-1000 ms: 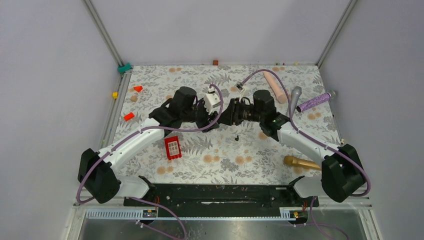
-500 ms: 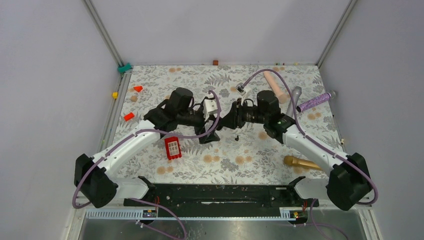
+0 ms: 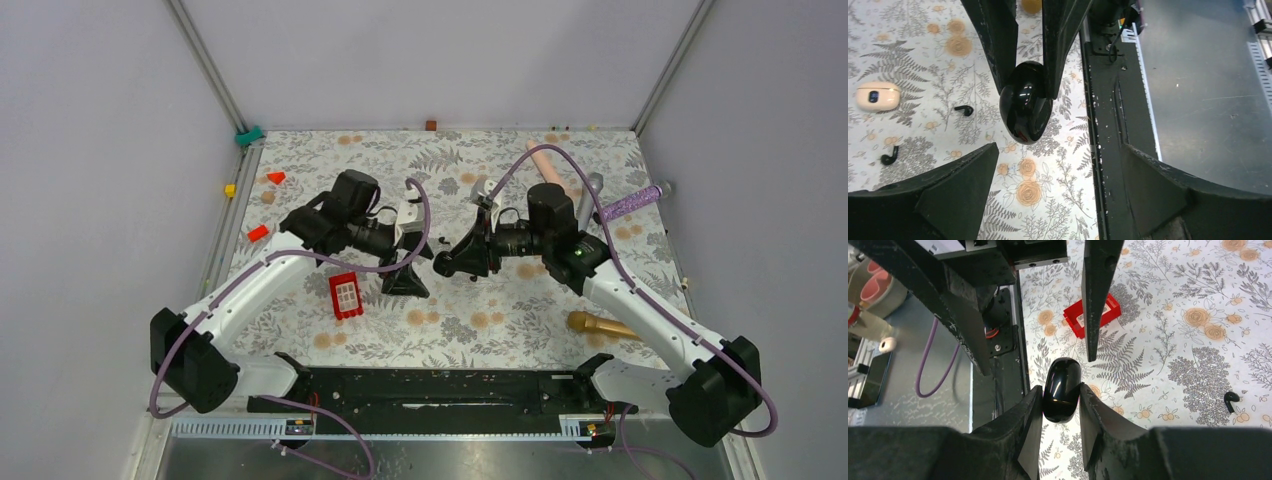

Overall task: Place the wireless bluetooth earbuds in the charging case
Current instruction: Pass from the left arm to the right, then pass from the right arm to the left

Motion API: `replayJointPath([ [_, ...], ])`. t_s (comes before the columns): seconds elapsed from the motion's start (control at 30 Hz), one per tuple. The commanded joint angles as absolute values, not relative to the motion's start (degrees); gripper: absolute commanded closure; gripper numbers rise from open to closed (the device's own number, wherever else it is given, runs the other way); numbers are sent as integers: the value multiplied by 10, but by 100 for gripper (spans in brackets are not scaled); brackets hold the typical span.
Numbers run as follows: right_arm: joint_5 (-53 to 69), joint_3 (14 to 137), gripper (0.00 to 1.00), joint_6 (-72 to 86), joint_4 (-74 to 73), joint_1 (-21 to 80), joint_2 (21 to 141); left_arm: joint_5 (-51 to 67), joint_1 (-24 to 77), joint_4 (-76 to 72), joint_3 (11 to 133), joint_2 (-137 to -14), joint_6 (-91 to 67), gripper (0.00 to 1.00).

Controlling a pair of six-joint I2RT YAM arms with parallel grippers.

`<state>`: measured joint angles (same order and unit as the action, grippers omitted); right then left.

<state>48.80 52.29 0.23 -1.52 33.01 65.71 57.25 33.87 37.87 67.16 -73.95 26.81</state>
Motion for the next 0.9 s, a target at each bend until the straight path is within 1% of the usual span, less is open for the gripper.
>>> replayJointPath([
  [0.0,532,532,83,-58,-36,334,644,633,338,385,693,-751,282,8],
  [0.13,541,533,84,-58,-36,336,652,631,342,378,685,-760,279,13],
  [0.5,531,541,85,-93,-69,367,679,627,360,365,689,-773,265,33],
  [0.6,520,543,85,-102,-74,371,681,620,365,364,685,-774,270,43],
  [0.67,515,543,85,-106,-75,373,680,612,371,364,682,-773,273,47],
  [0.77,513,543,85,-107,-76,375,679,606,376,364,681,-774,275,50],
  [0.87,511,544,85,-107,-76,377,678,601,382,364,683,-777,275,50],
])
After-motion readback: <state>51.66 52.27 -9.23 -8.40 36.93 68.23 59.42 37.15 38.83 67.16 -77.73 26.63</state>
